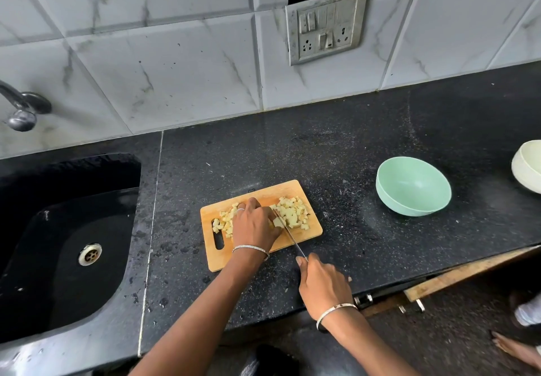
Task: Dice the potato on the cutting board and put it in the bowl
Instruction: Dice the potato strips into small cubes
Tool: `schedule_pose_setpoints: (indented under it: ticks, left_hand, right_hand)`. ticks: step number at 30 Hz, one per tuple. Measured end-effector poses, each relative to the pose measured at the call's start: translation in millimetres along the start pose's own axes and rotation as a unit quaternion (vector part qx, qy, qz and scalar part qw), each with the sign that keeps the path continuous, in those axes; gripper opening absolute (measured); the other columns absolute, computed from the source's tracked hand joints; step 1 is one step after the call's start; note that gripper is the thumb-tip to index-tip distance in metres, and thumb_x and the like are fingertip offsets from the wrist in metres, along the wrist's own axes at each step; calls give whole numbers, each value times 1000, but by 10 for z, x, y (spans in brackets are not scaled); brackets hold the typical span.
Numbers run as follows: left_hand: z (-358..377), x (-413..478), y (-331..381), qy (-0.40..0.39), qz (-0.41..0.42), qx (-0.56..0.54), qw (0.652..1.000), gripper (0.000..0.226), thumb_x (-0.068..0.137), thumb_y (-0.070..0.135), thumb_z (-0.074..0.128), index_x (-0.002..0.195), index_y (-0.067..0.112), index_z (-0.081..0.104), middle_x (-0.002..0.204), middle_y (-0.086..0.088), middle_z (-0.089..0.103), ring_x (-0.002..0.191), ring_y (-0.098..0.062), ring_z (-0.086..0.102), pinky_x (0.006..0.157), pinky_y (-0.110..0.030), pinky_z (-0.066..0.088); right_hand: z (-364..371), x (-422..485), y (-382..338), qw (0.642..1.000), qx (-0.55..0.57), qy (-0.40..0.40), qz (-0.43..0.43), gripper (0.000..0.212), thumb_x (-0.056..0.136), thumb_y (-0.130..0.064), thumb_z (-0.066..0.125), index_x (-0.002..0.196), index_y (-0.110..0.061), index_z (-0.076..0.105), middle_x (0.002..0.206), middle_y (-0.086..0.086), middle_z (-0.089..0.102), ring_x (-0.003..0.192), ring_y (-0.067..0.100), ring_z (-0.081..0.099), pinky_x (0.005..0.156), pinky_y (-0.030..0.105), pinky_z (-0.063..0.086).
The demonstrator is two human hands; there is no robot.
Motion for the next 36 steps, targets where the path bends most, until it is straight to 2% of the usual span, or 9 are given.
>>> schedule_pose_setpoints:
  ticks: [7, 10, 13, 17, 24, 28, 32, 34, 36]
  left_hand:
    - [-20, -7, -26, 5, 9, -6, 1000, 26, 76, 39, 77, 98, 25, 74, 110, -1, 58, 101, -23, 48, 85, -35, 43]
    - [-18, -12, -36, 7, 12, -12, 1000, 28, 75, 40, 78, 99, 26, 73, 111, 0, 57, 102, -23, 49, 85, -35, 43]
    - [-11, -22, -54, 11, 18, -18, 1000, 30, 74, 39, 79, 102, 28, 73, 112, 1, 56, 103, -23, 49, 85, -35, 44]
    - [10, -20, -80, 8, 23, -16, 1000, 35, 71, 37, 81, 102, 24, 73, 113, 0, 57, 103, -23, 50, 84, -35, 44]
    - [7, -6, -75, 21, 24, -19, 999, 19, 75, 26, 79, 93, 22, 74, 111, 1, 58, 100, -22, 50, 82, -32, 41]
    - [10, 17, -79, 13, 19, -33, 999, 18, 75, 28, 79, 91, 21, 74, 111, 1, 59, 100, -21, 49, 84, -32, 41]
    - [5, 36, -104, 5, 13, -36, 999, 18, 74, 30, 80, 89, 22, 75, 111, 2, 59, 101, -19, 48, 84, -31, 41]
    - [17, 47, -117, 8, 19, -42, 999, 19, 73, 29, 81, 90, 22, 75, 110, 2, 59, 100, -20, 49, 84, -32, 42]
    - [29, 51, -116, 12, 23, -48, 999, 21, 72, 28, 81, 91, 22, 74, 110, 1, 59, 101, -22, 51, 84, -33, 42]
  right_hand:
    - [62, 122, -145, 998, -59, -21, 14, 42, 105, -43, 23, 113, -13, 51, 111, 11, 66, 104, 34, 65, 69, 37, 45]
    - [-10, 162, -37, 998, 4, -54, 31, 42, 104, -44, 27, 112, -16, 57, 112, 11, 65, 105, 36, 62, 74, 38, 44]
    - [-67, 174, 114, 995, 54, -80, 35, 40, 103, -47, 26, 96, -21, 55, 105, 11, 65, 101, 37, 61, 78, 41, 45]
    - [-47, 99, 130, 997, 55, -46, 6, 37, 102, -49, 21, 84, -25, 44, 92, 7, 66, 93, 34, 62, 69, 40, 42]
    - [-28, 29, -5, 999, 26, -21, -9, 37, 103, -46, 24, 93, -20, 48, 97, 10, 68, 94, 36, 65, 63, 37, 37]
    - [18, 37, -80, 1000, -15, -14, 11, 39, 104, -44, 24, 109, -17, 51, 104, 9, 68, 101, 34, 65, 64, 35, 38]
    - [38, 68, -175, 997, -71, -25, 8, 39, 105, -42, 24, 113, -14, 50, 111, 9, 66, 105, 32, 65, 69, 36, 45]
    - [-2, 114, -144, 998, -48, -47, 18, 41, 105, -43, 25, 113, -15, 54, 110, 10, 65, 104, 33, 64, 69, 36, 42]
    - [-32, 221, -46, 995, 25, -91, 43, 43, 104, -44, 28, 107, -15, 59, 103, 13, 65, 92, 31, 63, 68, 34, 40]
Point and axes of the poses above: each hand's wrist, its own x-axis towards the middle knuckle, its own z-axis out of the palm, y = z × x, the point moved 1 cm from there along x, towards the middle knuckle
